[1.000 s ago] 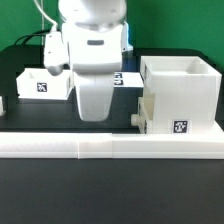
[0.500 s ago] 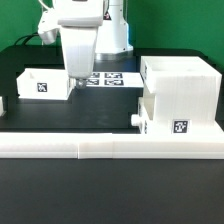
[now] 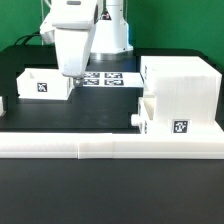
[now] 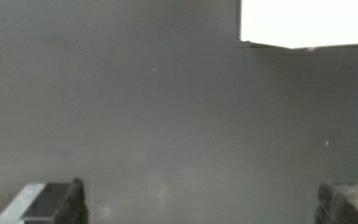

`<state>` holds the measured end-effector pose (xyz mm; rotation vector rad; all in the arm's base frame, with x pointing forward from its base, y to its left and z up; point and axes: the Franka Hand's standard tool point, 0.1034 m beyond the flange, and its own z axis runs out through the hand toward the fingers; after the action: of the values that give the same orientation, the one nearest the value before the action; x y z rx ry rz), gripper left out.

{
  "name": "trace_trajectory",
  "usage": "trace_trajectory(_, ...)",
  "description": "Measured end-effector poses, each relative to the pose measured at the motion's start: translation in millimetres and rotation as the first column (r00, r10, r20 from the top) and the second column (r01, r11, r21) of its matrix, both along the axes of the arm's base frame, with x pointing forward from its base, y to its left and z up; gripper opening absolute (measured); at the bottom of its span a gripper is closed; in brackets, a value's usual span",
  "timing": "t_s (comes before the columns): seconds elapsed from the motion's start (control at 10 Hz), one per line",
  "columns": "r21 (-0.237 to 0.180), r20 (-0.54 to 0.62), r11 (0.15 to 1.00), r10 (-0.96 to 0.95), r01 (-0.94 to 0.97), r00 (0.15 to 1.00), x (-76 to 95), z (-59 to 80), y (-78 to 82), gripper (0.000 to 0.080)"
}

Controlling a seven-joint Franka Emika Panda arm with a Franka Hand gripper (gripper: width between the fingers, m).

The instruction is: Assemble drawer

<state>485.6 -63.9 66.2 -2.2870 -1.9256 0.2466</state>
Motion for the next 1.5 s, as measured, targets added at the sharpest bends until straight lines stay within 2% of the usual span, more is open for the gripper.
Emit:
trace_trajectory(0.1, -0.004, 0.009, 0.999, -0.035, 0.035, 0.999, -0.2, -0.8, -1.4, 0.0649)
trace_trajectory(0.2, -0.014, 0.060, 0.989, -0.145, 0.147, 0.988, -6.5, -3.0, -11.3, 0.0649)
trace_trajectory(0.4, -0.023, 0.127, 0.947, -0.316, 0.322, 0.940, -36.4, 0.7, -30.9, 0.0649)
trace_trajectory(0.5, -0.016, 0.161, 0.896, -0.437, 0.445, 0.885, -49.7, 0.9, -40.2, 0.0649)
trace_trajectory(0.7, -0.013, 0.168, 0.813, -0.572, 0.582, 0.803, -60.5, -1.6, -51.4, 0.0649)
trace_trajectory(1.1, -0.019, 0.168, 0.658, -0.740, 0.752, 0.652, -58.9, -2.0, -46.5, 0.0649)
trace_trajectory(1.2, -0.023, 0.168, 0.598, -0.788, 0.801, 0.593, -59.4, -2.3, -45.9, 0.0649)
trace_trajectory(1.3, -0.032, 0.170, 0.479, -0.862, 0.877, 0.477, -63.4, -5.0, -42.8, 0.0649)
trace_trajectory(1.5, -0.024, 0.189, 0.315, -0.930, 0.949, 0.314, -74.0, -15.8, -37.6, 0.0649)
